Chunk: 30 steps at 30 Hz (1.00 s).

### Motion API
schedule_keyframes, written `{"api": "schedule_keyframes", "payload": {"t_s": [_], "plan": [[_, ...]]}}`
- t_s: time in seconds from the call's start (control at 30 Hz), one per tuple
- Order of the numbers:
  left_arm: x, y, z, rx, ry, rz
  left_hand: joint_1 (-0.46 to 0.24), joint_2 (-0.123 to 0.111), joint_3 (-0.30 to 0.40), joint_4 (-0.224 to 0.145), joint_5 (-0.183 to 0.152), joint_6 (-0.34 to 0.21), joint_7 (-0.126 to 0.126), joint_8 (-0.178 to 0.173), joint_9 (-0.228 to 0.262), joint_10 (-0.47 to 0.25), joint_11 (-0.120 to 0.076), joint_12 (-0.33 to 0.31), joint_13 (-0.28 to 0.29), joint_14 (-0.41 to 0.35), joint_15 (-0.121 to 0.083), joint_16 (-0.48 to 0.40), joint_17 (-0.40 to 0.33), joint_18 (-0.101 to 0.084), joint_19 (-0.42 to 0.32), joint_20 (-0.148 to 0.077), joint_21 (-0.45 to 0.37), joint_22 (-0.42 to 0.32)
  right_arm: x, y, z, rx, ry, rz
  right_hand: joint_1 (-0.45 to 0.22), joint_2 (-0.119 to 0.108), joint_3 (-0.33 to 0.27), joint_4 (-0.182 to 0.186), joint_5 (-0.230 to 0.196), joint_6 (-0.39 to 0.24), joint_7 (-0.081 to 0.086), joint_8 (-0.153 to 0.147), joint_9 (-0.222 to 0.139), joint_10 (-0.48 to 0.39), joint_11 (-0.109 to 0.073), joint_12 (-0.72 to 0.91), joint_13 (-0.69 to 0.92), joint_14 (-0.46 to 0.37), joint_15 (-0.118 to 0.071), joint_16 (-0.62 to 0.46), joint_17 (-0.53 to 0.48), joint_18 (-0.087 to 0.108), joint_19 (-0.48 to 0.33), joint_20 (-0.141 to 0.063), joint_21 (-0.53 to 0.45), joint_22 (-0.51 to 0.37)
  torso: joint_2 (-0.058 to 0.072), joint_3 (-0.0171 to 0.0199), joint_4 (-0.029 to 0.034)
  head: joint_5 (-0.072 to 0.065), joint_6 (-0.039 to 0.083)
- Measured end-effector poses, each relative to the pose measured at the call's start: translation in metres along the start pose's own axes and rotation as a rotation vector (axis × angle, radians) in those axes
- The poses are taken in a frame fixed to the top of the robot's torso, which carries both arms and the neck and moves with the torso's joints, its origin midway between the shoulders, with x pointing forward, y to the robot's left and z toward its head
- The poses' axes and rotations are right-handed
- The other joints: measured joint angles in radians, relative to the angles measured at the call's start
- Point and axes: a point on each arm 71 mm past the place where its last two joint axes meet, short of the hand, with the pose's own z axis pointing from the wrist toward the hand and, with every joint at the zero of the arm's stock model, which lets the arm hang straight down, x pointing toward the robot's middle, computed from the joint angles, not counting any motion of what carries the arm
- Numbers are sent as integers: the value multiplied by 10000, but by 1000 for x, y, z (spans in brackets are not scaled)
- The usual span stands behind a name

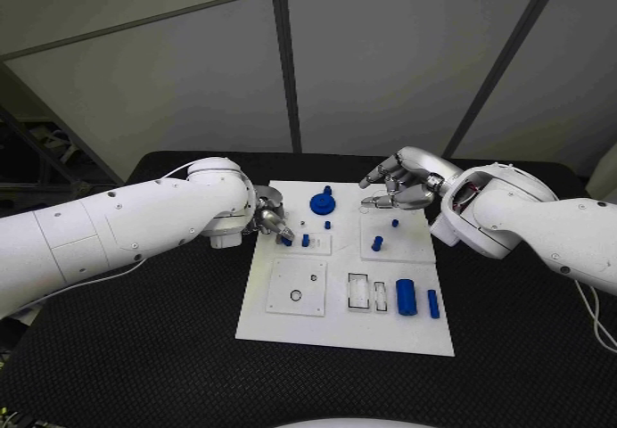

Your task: Assemble the parts on the task board

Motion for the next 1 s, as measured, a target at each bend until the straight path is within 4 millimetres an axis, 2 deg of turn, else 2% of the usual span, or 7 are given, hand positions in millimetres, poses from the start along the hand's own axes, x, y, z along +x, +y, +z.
{"api": "schedule_keyframes", "payload": {"t_s": [0.27,0.4,0.73,1.0], "plan": [[1,-1,1,-3,-19,-2,-195,-194,-174,197,-39,69,-68,32,-14,27,-10,76,0,-16,-20,37,0,0,35,-35,59,0,0,0,0,3,0,-1,0,0,0,0,0,0,0,0,1,0,0,0,0,0,0,0,0,0,0,0,0,0,-3,0,0,-1,-6],[1,-1,1,-9,-34,-14,-317,-234,-249,328,-161,123,-52,32,-14,61,-45,145,0,-2,-37,45,0,1,35,-35,99,0,0,0,0,3,1,0,0,0,0,0,0,0,0,0,0,0,0,0,0,0,0,0,0,0,0,0,0,0,-3,-1,0,-1,-6],[1,-1,2,-41,-49,-35,-312,-233,-297,376,-292,142,-68,36,-6,62,-43,192,0,-4,-40,45,0,1,57,-58,99,0,0,0,0,7,0,-1,0,0,0,0,0,0,0,0,1,0,0,0,0,0,0,0,0,1,0,0,0,0,-3,-3,0,-12,-9],[3,0,3,-102,23,-34,-430,-351,-449,527,-702,234,-49,59,-2,57,-47,192,0,-18,-58,45,0,1,70,-72,99,0,0,0,0,12,-3,-2,0,0,0,0,0,0,0,0,1,0,0,0,0,0,0,0,0,1,0,0,0,0,-3,-4,-1,-13,-31]]}}
